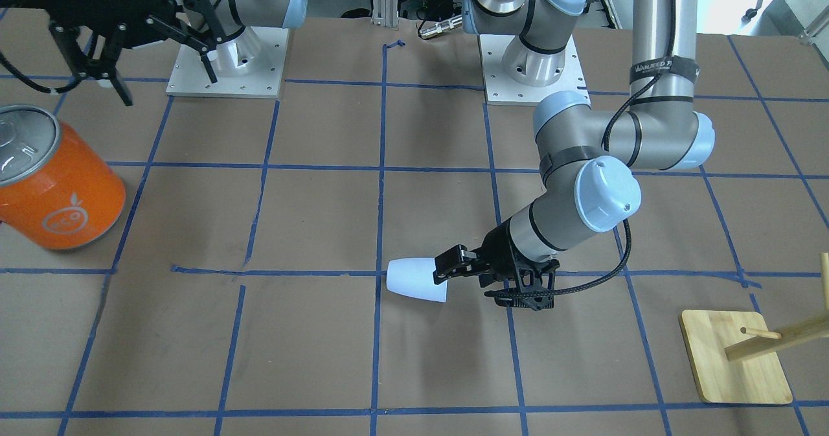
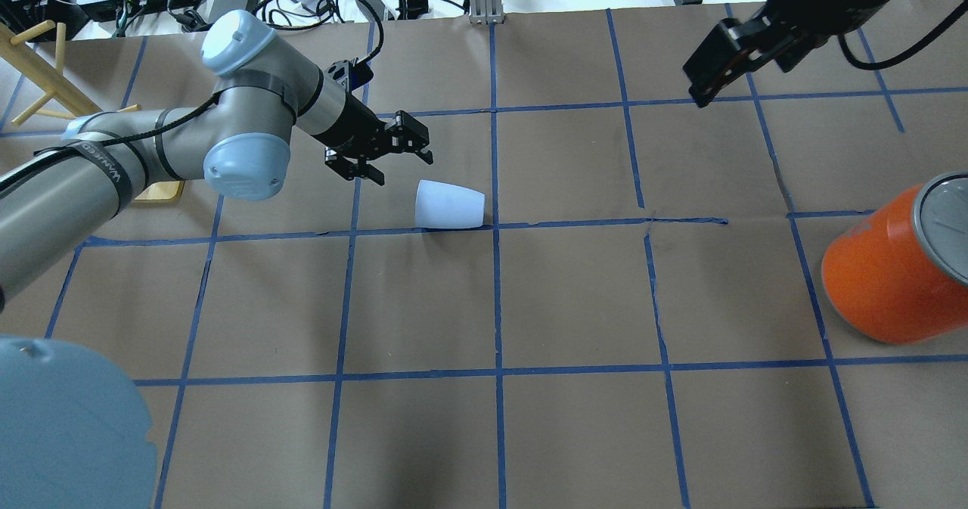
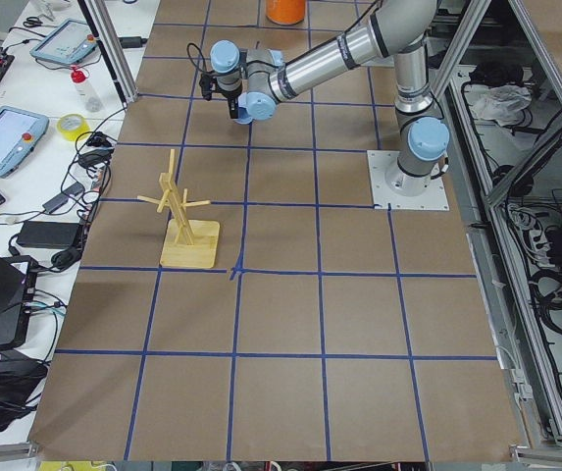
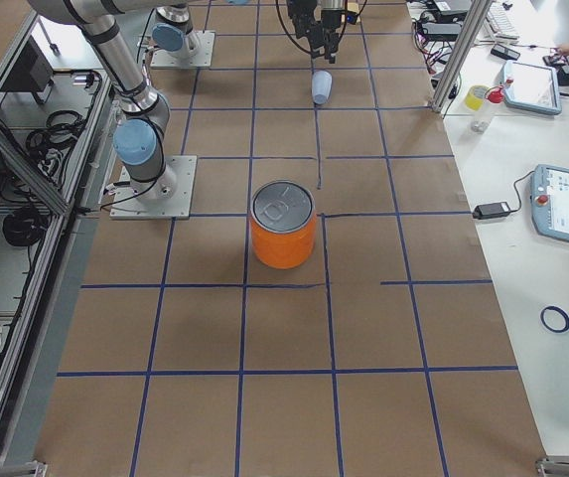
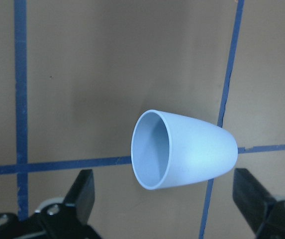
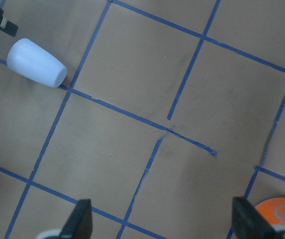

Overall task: Flip cup
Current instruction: 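Close the left gripper on the lying cup's closed end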

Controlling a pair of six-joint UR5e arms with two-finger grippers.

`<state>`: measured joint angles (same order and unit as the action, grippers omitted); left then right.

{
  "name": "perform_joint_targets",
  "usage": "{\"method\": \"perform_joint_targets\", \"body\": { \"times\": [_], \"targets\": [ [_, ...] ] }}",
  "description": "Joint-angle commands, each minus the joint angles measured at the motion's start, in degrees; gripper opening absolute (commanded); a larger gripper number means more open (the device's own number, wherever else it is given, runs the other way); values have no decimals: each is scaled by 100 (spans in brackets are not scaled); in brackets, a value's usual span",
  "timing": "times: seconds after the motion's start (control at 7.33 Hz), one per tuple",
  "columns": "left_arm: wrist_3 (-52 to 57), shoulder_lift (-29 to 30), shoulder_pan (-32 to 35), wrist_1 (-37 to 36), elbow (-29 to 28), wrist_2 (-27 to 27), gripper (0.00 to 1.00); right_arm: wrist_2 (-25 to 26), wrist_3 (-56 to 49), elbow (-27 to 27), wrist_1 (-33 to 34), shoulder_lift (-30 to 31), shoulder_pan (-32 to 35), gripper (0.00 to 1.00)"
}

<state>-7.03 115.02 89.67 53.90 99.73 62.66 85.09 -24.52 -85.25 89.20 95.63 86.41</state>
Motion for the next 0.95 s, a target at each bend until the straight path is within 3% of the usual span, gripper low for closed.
{"method": "perform_joint_targets", "body": {
  "times": [0.0, 0.41, 0.55, 0.68, 0.82],
  "targets": [
    [-167, 397, 85, -353, -6, -316, 100, 43, 27, 438, -725, -140, -292, 100],
    [-394, 573, 393, -372, 12, -316, 100, 253, 35, 509, -738, -430, -12, 100],
    [-413, 574, 402, -363, 20, -325, 68, 280, 62, 745, -728, -622, 42, 100],
    [-483, 574, 402, -354, -6, -325, 1, 271, 471, 895, -719, -772, 51, 100],
    [-553, 565, 402, -363, -58, -255, 0, 289, 910, 905, -728, -774, 51, 100]
  ]
}}
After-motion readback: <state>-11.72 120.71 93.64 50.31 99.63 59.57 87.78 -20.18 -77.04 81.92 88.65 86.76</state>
